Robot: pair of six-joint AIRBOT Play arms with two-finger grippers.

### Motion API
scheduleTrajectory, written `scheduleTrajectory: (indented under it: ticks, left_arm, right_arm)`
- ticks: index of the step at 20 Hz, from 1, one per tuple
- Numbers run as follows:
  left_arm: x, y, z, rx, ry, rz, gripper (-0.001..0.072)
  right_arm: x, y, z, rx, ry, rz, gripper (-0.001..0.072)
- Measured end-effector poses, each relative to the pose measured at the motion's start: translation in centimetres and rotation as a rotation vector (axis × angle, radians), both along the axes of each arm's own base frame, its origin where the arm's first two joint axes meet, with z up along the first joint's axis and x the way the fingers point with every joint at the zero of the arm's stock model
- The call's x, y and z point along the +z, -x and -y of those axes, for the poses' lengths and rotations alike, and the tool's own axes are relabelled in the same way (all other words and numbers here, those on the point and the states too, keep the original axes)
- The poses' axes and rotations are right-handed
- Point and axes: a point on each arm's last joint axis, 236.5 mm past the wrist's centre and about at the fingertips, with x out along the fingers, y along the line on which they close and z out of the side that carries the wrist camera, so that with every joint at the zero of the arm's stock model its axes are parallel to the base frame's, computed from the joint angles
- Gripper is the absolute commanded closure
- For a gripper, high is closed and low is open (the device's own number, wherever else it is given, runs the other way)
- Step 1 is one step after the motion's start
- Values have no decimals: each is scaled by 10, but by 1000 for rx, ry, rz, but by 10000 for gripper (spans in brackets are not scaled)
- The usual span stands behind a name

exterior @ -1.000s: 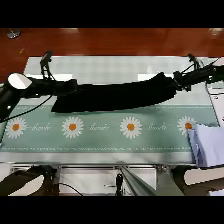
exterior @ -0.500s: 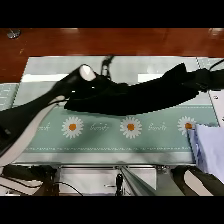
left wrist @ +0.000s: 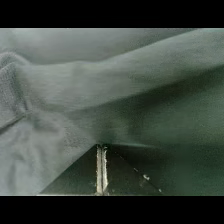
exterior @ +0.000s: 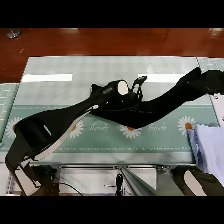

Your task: Fold the shirts.

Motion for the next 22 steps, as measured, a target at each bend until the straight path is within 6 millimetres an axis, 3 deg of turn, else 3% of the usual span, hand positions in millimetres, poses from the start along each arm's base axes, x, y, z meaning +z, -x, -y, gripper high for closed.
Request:
scheduleTrajectory:
  ticks: [2, 5, 8, 11, 14, 16, 19, 22]
  left_arm:
    - [24, -30, -16, 51, 30, 25, 680]
    - [69, -87, -74, 165, 61, 49, 680]
    - [120, -137, -166, 298, 44, 124, 680]
    - [181, -161, -274, 457, -29, 266, 679]
    - [236, -148, -368, 621, -113, 420, 679]
    - [262, -120, -413, 706, -159, 510, 679]
    - [273, -71, -441, 776, -195, 588, 680]
    - [261, -23, -437, 795, -165, 598, 680]
  right_arm:
    - [2, 0, 0, -3, 0, 8, 694]
    - [4, -2, -4, 3, -4, 21, 694]
    - [2, -8, -30, 68, -20, 30, 694]
    - [-11, -21, -79, 178, -47, 11, 694]
    - [-29, -40, -138, 290, -63, -27, 694]
    - [-45, -53, -179, 365, -62, -56, 694]
    - [-77, -71, -240, 460, -55, -106, 694]
    - [-112, -82, -287, 521, -46, -156, 694]
